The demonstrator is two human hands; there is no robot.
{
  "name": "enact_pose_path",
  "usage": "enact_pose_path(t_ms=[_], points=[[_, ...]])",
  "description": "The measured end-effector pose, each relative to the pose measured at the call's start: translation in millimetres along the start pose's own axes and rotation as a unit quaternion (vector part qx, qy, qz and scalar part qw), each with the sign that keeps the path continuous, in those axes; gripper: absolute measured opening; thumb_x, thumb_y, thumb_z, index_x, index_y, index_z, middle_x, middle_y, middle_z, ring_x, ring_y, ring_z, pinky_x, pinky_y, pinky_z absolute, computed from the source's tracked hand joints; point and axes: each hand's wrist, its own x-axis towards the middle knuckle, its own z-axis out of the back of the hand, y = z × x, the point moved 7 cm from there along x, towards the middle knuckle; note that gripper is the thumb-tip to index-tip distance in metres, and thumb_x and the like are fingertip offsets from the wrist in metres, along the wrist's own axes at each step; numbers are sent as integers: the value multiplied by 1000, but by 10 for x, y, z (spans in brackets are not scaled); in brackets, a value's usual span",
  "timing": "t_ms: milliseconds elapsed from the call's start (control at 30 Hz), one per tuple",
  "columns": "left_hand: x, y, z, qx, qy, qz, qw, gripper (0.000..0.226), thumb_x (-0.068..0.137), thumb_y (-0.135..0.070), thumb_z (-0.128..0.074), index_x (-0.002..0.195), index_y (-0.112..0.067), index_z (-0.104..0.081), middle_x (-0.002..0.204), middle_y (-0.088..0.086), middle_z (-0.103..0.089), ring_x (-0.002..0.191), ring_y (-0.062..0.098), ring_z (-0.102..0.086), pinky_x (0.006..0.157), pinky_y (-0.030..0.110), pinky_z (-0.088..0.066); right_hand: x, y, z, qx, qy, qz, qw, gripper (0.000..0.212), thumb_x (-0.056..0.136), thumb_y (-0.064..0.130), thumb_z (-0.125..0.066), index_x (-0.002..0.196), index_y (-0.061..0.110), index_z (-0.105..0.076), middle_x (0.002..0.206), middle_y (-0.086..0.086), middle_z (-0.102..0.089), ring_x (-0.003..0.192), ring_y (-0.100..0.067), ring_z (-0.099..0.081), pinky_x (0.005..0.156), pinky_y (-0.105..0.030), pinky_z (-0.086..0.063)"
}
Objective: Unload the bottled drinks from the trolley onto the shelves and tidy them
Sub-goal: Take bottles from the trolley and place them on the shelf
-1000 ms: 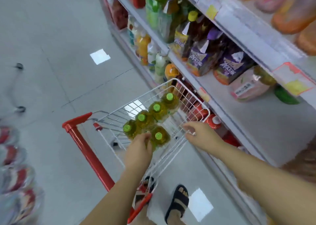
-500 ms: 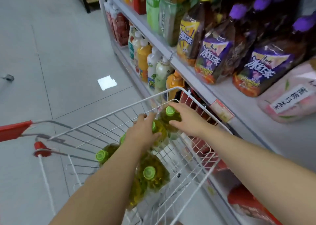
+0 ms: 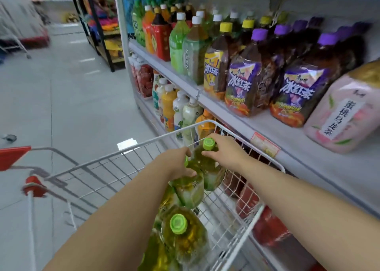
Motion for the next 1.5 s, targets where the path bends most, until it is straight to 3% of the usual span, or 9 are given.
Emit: enact_pose_path(t_ms=[267, 467, 567, 667, 900, 1000, 1167, 1367, 1500], points=[[21, -44, 40, 1, 7, 5, 1000, 57, 83, -38, -68, 131, -19, -42, 133, 8, -50, 118, 24, -49, 87, 29, -38, -902, 114, 1140, 151, -235, 38, 959, 24, 80, 25, -70, 101, 25, -58, 94, 11, -66, 91, -10, -63, 83, -31, -51], [-40, -284, 89, 181, 40, 5, 983, 56, 87, -35, -63, 134, -12, -45, 135, 7, -50, 122, 25, -49, 99, 35, -43, -1795, 372, 1771, 151, -348, 113, 918, 33, 81, 27, -68, 112, 35, -58, 106, 27, -62, 99, 2, -60, 88, -20, -48], [-102, -751, 311, 207, -32, -62, 976, 42, 89, -34, -55, 126, -14, -52, 119, 5, -58, 109, 25, -57, 91, 39, -49, -2100, 369, 2027, 120, -398, 116, 902, 34, 78, 37, -65, 111, 39, -57, 107, 23, -63, 100, -3, -61, 90, -31, -49], [-376, -1535, 606, 94, -114, -217, 965, 44, 90, -37, -56, 130, -20, -47, 118, 0, -58, 105, 22, -58, 86, 35, -49, -2333, 250, 2233, 118, -435, 103, 887, 33, 78, 34, -63, 111, 29, -58, 108, 15, -64, 101, -9, -61, 93, -38, -50], [-962, -2787, 496, -101, -54, -444, 889, 74, 87, -32, -64, 147, -24, -21, 139, -1, -43, 121, 14, -49, 82, 11, -33, -2767, -100, 2553, 76, -485, 38, 870, 29, 73, 44, -62, 101, 38, -57, 97, 15, -66, 91, -12, -63, 89, -36, -50], [-909, -3110, 350, -142, -38, -456, 878, 84, 84, -33, -68, 149, -19, -16, 147, 6, -35, 133, 20, -37, 102, 26, -35, -2887, -287, 2629, 73, -491, 13, 868, 27, 75, 35, -67, 98, 42, -56, 97, 22, -65, 94, -8, -62, 90, -26, -47], [-828, -3481, 3, -177, -3, -455, 873, 109, 71, -46, -74, 150, -25, -2, 154, 3, -23, 140, 20, -27, 113, 34, -27, -3039, -631, 2783, 110, -506, -24, 855, 31, 84, 8, -66, 104, 29, -56, 107, 1, -67, 98, -8, -61, 88, -15, -45], [-814, -3747, -313, -246, -16, -423, 872, 126, 69, -41, -80, 147, -25, 19, 154, 3, -7, 139, 14, -15, 103, 19, -18, -2899, -948, 2867, 107, -431, -116, 888, 37, 85, 38, -60, 119, 25, -54, 117, 5, -64, 111, -13, -59, 100, -41, -45], [-761, -3817, -407, -291, 7, -433, 853, 115, 74, -32, -77, 148, -30, 11, 136, -7, -18, 122, 0, -25, 93, 6, -22, -2941, -933, 2846, 32, -372, -185, 909, 53, 90, 31, -56, 140, 24, -37, 129, 8, -54, 117, -13, -52, 90, -23, -47]])
